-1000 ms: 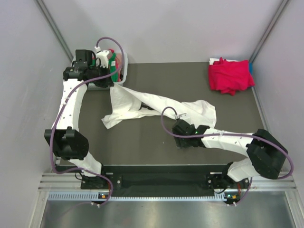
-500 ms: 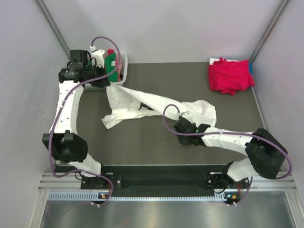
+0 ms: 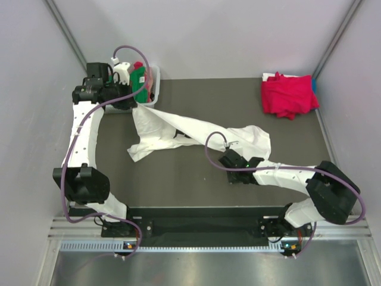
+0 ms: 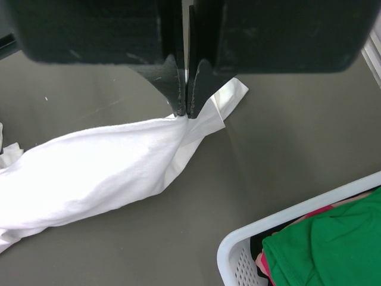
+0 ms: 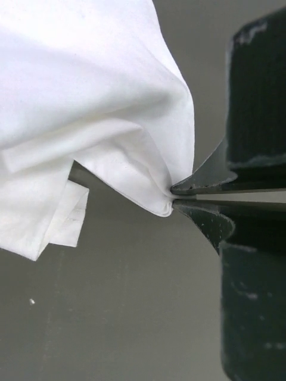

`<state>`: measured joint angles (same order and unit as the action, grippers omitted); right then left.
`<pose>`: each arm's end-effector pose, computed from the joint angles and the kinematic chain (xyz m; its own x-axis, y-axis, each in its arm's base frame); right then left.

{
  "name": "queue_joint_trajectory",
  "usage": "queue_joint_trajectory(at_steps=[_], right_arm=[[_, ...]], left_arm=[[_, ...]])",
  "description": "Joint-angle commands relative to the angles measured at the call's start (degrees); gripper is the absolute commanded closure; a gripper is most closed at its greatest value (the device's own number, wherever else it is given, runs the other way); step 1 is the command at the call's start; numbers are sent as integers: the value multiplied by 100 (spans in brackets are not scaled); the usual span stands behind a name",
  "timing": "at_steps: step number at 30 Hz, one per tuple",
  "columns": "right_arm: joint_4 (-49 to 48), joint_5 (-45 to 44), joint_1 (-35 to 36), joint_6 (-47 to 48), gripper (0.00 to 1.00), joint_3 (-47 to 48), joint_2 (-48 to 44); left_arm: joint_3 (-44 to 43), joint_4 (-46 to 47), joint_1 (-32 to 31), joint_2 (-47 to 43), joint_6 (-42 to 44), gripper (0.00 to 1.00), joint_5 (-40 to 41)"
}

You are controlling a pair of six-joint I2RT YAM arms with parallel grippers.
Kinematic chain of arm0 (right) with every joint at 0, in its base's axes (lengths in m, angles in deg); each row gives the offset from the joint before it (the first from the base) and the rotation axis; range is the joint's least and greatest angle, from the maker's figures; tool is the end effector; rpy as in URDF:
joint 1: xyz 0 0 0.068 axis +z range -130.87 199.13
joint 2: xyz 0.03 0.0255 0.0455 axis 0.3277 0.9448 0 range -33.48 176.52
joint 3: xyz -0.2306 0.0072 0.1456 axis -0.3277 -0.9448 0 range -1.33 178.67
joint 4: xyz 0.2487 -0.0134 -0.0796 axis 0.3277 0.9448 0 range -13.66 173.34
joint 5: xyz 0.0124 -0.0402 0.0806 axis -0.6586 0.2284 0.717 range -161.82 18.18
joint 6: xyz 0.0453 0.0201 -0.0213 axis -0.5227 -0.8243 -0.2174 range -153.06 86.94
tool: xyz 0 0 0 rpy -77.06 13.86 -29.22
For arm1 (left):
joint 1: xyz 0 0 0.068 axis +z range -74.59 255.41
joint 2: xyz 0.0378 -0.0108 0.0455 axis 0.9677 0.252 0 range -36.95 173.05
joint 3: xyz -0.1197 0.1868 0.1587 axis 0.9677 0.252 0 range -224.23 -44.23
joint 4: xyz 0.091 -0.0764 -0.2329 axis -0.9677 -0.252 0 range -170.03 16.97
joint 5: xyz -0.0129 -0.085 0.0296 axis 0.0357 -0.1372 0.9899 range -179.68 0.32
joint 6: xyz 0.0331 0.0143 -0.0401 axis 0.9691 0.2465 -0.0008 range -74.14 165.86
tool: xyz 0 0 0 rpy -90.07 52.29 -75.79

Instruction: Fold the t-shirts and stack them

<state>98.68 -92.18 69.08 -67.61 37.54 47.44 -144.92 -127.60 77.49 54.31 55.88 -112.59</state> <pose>0.1682 0.1810 0.1577 -0.8300 -0.1612 -0.5340 -0.1824 0.9831 -0.0133 0.3333 -0.0018 0.4010 -0.6557 0.1365 -0.7426 0.3606 0.9207 -0.1492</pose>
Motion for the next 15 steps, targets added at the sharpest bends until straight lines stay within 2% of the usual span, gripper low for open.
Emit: queue_joint_trajectory(at_steps=[1,8,15], right_arm=[[-117,-12,-91,-149,100,-73,-59],[287,-652,-135,114,100,418,-524],[578,-2601,-135,1430,100,1815,-1253]], left_arm=[[-48,51,46,-205,61,100,-46],[-39,43,64,-214,61,100,-46],[-162,43,55,-232,-62,100,-116]])
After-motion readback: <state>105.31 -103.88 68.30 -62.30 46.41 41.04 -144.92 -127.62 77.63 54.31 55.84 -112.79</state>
